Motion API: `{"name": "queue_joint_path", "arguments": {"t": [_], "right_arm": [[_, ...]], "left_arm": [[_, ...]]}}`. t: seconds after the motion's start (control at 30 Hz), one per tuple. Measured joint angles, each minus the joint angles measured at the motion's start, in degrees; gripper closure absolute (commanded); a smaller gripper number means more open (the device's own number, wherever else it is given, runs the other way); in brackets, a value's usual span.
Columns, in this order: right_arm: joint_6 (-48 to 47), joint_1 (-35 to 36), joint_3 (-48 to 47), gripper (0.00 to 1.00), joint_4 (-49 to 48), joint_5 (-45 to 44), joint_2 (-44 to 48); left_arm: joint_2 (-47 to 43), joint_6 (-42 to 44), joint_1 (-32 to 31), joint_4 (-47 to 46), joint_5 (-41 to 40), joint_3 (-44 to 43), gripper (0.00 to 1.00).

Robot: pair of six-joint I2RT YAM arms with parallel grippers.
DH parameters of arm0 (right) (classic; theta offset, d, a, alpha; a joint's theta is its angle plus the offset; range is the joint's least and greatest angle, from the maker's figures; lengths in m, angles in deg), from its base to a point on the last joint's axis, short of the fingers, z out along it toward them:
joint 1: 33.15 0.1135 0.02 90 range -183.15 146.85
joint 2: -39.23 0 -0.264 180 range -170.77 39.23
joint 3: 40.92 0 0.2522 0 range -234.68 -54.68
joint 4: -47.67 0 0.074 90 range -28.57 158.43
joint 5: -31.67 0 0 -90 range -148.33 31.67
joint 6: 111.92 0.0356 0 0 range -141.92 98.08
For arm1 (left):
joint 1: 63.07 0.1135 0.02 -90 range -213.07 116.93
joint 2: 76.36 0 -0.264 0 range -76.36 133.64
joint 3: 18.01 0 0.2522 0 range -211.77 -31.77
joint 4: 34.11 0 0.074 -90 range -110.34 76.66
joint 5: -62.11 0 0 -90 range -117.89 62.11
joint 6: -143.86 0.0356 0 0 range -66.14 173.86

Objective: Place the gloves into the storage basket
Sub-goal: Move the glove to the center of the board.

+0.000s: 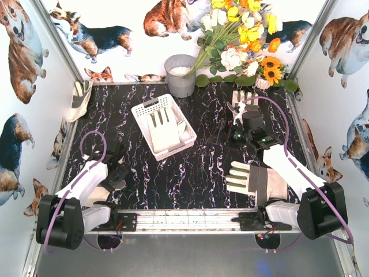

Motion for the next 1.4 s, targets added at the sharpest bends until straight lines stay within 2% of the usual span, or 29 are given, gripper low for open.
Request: {"name": "queue_joint_path", "arguments": {"t": [0.23,0.3,0.37,0.53,0.63,0.8,0.97,1.2,1.4], "right_arm": [[-0.1,0.0,0.0,0.21,0.2,0.0,0.0],[-0.1,0.0,0.0,0.21,0.2,0.0,0.0],[-0.2,0.0,0.0,0.21,0.3,0.0,0.0],[-0.5,0.0,0.0,0.21,1.2,0.2,0.0],[-0.6,0.0,0.0,0.23,1.8,0.3,0.0],[-1.0,0.0,-1.4,0.22,5.2,0.3,0.0],[-2.0,0.0,-4.2,0.2,8.1,-0.4,0.4],[-1.5,0.0,-4.5,0.12,9.2,-1.9,6.4],[1.5,0.0,-3.2,0.13,8.5,-1.2,9.9]], "left_arm": [[1.8,2.8,0.2,-2.3,2.3,0.7,0.87],[2.0,3.7,0.2,-2.3,2.7,0.6,0.96],[1.9,4.3,0.3,-2.4,3.3,0.6,1.0],[1.2,3.8,-0.5,-3.6,6.9,0.6,1.0],[0.5,0.9,-4.0,-5.4,11.0,1.0,1.0],[-4.7,-10.5,-15.7,-9.2,17.0,3.5,1.0],[-5.9,-21.2,-26.5,-12.7,17.1,3.0,1.0],[3.0,-31.2,-40.9,-21.1,12.9,-3.5,1.0],[16.3,-34.2,-46.7,-33.7,12.7,-9.1,1.0]]}}
